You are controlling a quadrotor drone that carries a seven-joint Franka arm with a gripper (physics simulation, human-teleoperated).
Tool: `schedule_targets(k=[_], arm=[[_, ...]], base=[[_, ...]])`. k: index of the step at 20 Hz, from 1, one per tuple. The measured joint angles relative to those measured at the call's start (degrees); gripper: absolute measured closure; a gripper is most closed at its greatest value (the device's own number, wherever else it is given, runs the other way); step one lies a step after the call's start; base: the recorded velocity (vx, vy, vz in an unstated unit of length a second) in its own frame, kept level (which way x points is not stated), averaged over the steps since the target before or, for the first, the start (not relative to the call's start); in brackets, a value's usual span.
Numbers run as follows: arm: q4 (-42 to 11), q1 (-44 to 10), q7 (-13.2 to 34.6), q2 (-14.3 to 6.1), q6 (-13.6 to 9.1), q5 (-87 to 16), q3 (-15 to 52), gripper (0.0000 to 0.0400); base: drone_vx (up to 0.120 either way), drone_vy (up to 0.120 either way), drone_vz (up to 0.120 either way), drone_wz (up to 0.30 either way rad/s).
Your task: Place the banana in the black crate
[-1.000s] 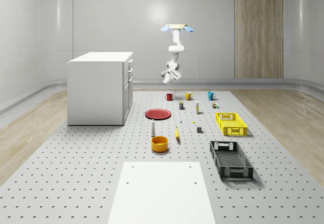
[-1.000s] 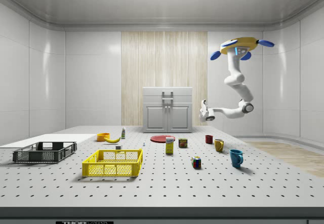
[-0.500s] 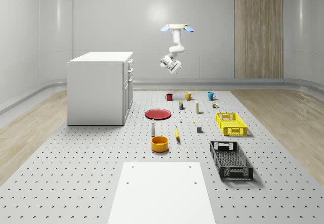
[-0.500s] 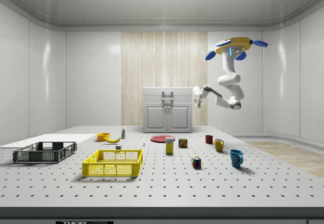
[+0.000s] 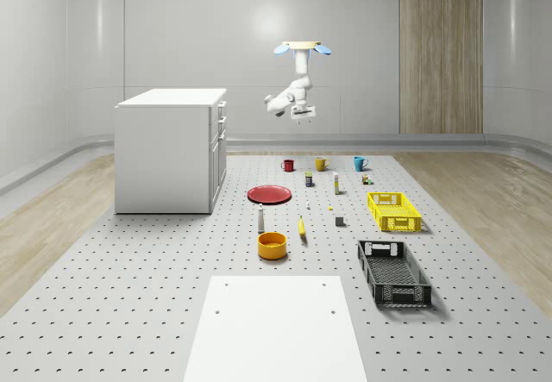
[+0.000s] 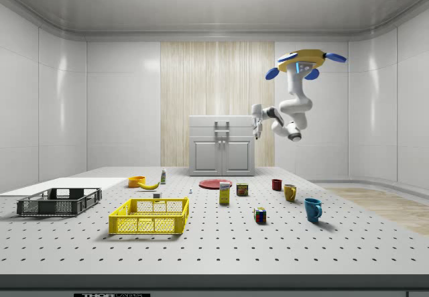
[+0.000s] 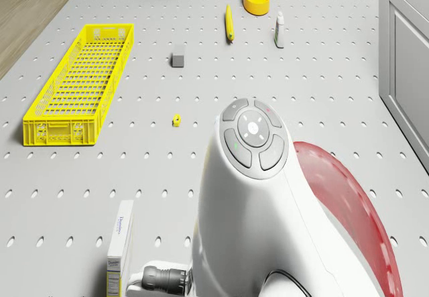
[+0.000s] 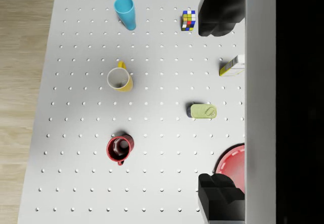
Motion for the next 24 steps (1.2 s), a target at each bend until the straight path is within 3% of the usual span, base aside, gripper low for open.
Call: schedule_targets(k=[8, 24], arm=[[-0.4, -5.0, 3.5, -3.3, -0.5, -1.0, 2.6, 0.0000], [-0.1, -8.0, 6.0, -8.3, 3.1, 1.2, 4.8, 0.0000]], base=[[0.120, 0.000, 0.000, 0.000], [0.120, 0.000, 0.000, 0.000]])
